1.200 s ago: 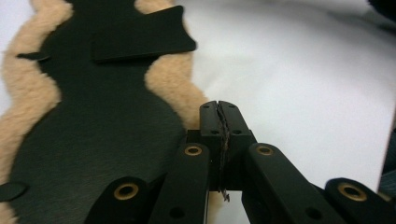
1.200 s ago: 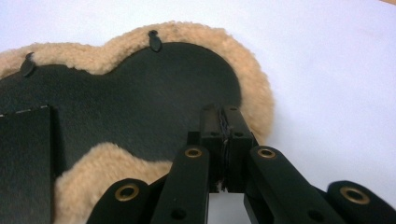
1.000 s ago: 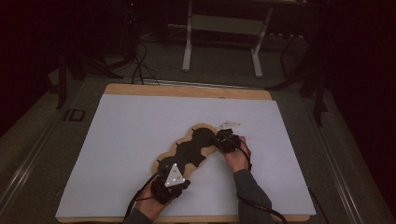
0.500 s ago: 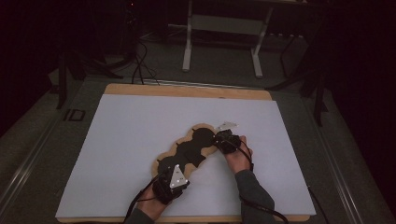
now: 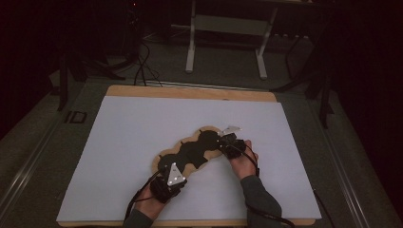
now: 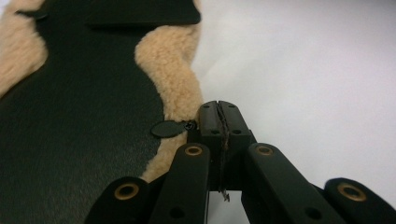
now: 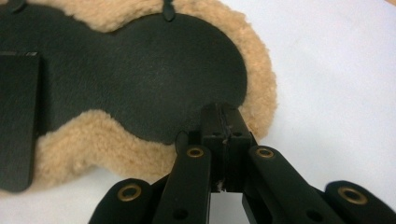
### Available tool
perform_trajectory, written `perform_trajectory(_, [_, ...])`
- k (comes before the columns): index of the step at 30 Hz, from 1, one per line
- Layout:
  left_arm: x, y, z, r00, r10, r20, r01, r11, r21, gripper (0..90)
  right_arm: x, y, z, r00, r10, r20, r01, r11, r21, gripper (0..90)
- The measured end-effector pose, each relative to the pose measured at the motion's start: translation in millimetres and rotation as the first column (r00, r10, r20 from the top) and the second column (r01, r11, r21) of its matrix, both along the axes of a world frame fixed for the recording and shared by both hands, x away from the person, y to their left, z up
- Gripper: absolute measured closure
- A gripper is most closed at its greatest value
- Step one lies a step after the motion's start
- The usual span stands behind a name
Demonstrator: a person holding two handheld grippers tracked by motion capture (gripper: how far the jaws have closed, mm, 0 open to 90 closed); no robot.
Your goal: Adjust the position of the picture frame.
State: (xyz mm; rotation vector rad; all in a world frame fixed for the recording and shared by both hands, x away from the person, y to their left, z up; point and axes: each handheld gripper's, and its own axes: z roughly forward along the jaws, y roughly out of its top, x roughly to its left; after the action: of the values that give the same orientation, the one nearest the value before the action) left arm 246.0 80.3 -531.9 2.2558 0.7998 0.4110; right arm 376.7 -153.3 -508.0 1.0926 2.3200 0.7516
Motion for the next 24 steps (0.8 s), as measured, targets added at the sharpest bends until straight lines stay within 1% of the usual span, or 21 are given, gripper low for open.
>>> perform_trajectory(1, [2.3,3.0,-0.1,0.9999,0.015,-0.002,-0.015,0.9999,-0.003,90.0,-1.6,-0.7,0.3,1.0000,-0.001,-0.006,0.001,1.000,0.000,90.0])
perform_trajectory(3, [4.5,5.7,0.0,0.9997,0.026,-0.005,-0.026,0.9997,-0.004,90.0,-3.0,-2.1,0.7,0.9999,0.001,-0.012,-0.001,1.000,0.001,90.0])
perform_trajectory(13, [10.5,12.1,-0.3,0.9986,0.053,-0.004,-0.053,0.9986,-0.008,90.0,-8.9,-4.2,0.6,0.9999,-0.004,-0.017,0.004,1.000,0.006,90.0])
perform_trajectory(14, [10.5,12.1,-0.3,0.9986,0.053,-0.004,-0.053,0.9986,-0.008,90.0,-9.4,-4.5,0.4,0.9999,-0.004,-0.016,0.004,1.000,0.009,90.0])
perform_trajectory(15, [11.6,12.7,-0.6,0.9977,0.067,0.007,-0.067,0.9977,0.000,90.0,-10.5,-5.5,0.0,0.9996,-0.006,-0.028,0.007,1.000,0.030,90.0])
perform_trajectory(18, [13.0,13.6,-0.6,0.9968,0.079,0.014,-0.079,0.9968,0.009,90.0,-12.3,-8.0,-0.3,0.9993,-0.013,-0.036,0.015,0.999,0.052,90.0])
perform_trajectory(24, [16.3,16.0,-1.0,0.9949,0.099,0.017,-0.099,0.9950,0.007,90.0,-15.1,-8.5,0.4,0.9989,-0.016,-0.045,0.018,0.999,0.050,90.0])
